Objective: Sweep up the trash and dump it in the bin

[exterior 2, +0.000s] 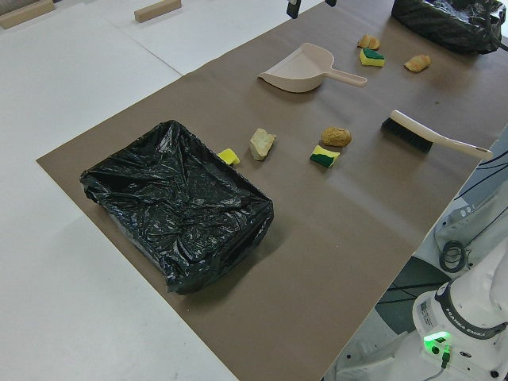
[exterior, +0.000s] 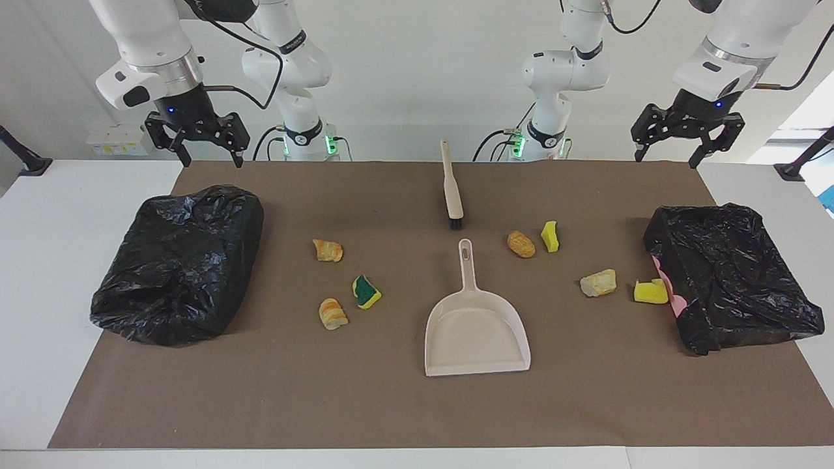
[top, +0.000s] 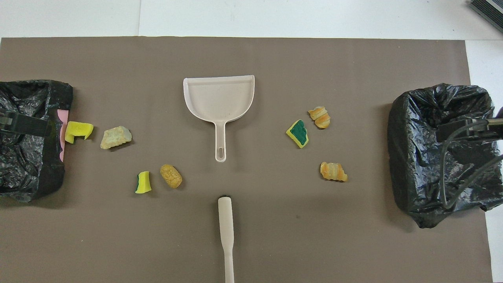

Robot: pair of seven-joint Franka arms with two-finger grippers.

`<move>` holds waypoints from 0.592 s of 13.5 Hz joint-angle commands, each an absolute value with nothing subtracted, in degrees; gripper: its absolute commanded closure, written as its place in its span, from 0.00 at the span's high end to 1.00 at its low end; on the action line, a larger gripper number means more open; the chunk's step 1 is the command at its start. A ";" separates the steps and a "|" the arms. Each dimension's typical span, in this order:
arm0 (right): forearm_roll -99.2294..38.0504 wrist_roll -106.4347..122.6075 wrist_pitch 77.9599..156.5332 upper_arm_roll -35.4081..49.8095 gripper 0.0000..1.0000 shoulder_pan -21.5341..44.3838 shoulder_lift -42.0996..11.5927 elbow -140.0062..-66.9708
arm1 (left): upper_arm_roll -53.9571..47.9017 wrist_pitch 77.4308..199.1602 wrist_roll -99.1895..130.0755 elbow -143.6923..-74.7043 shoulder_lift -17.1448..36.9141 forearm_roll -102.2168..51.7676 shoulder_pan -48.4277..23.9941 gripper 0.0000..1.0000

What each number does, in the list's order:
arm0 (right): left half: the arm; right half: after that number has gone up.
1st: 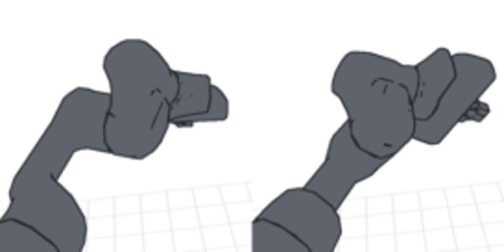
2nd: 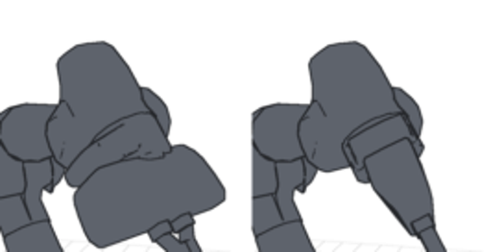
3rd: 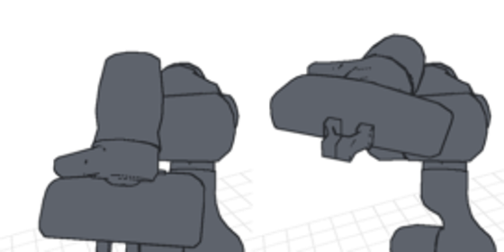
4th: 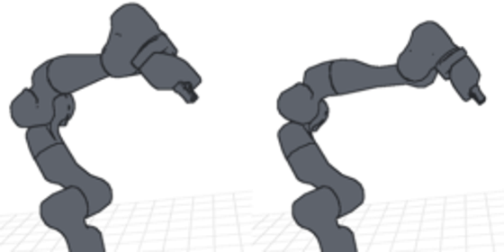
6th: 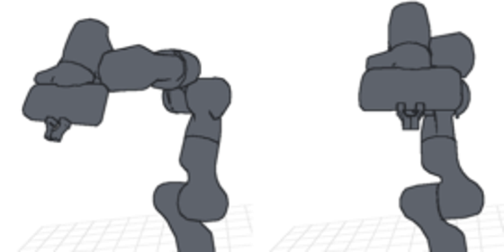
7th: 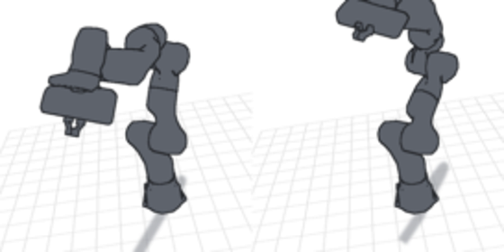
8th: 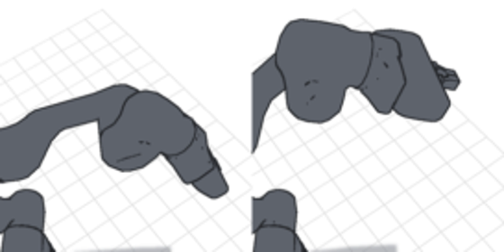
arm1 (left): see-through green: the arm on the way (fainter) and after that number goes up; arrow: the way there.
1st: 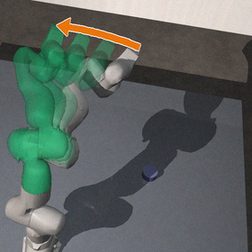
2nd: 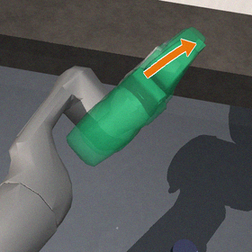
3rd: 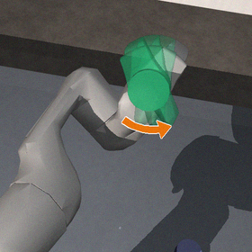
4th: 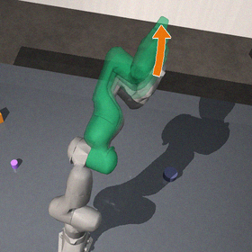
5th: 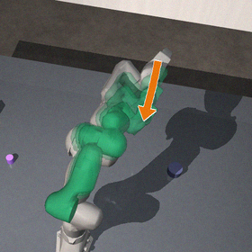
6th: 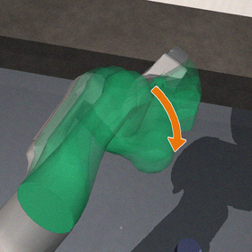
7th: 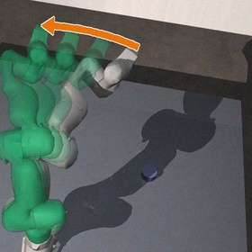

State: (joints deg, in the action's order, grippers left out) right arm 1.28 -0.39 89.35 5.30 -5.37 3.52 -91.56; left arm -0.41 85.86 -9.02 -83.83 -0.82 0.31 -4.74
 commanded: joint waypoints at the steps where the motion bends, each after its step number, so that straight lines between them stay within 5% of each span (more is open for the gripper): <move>1: 0.44 -1.05 88.34 5.54 1.00 -5.63 4.92 -92.72 | -0.44 84.99 -8.44 -83.14 -0.88 0.26 -4.05 1.00; 8: 0.44 -0.44 86.57 5.54 1.00 -5.36 5.18 -92.81 | -0.35 84.37 -8.79 -83.14 -1.14 0.26 -4.04 1.00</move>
State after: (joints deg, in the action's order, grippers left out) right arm 1.27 -0.39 87.19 5.43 -5.17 3.84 -91.58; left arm 0.04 85.72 -8.90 -83.81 -0.83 0.31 -4.68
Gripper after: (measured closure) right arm 0.000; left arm 0.000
